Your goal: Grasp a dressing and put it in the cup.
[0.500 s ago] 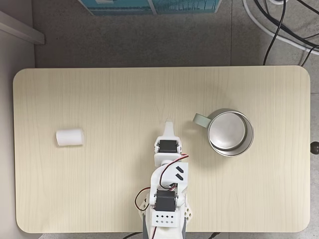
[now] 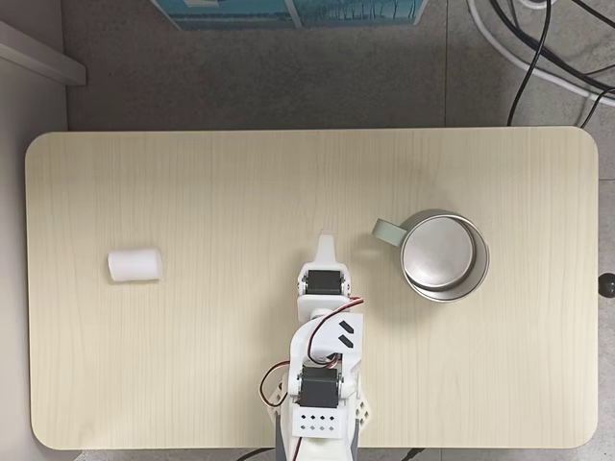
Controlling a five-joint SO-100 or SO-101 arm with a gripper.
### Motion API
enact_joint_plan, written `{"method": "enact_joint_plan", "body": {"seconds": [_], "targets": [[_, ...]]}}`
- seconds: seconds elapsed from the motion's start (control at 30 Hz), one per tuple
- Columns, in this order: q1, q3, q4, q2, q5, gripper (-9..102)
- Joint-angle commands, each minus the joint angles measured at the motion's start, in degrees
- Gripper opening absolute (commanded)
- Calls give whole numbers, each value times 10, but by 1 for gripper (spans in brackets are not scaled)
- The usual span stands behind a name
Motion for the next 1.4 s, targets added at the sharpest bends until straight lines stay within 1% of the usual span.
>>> {"method": "enact_joint_plan", "body": {"seconds": [0.0, 0.23, 0.43, 0.5, 0.6, 0.7, 0.8, 0.9, 1.07, 1.17, 1.37], "targets": [[4, 3, -9, -6, -2, 0], [1, 16, 1, -6, -1, 0], [-18, 134, 50, -6, 1, 0], [-40, 185, 75, -5, -2, 0], [-97, 272, 114, 30, -6, 0], [-154, 362, 142, 112, 2, 1], [-207, 416, 153, 195, 12, 3], [-258, 457, 166, 276, 52, 8], [-345, 515, 193, 432, 194, 25], [-400, 542, 192, 515, 265, 29], [-516, 551, 145, 598, 335, 31]]}}
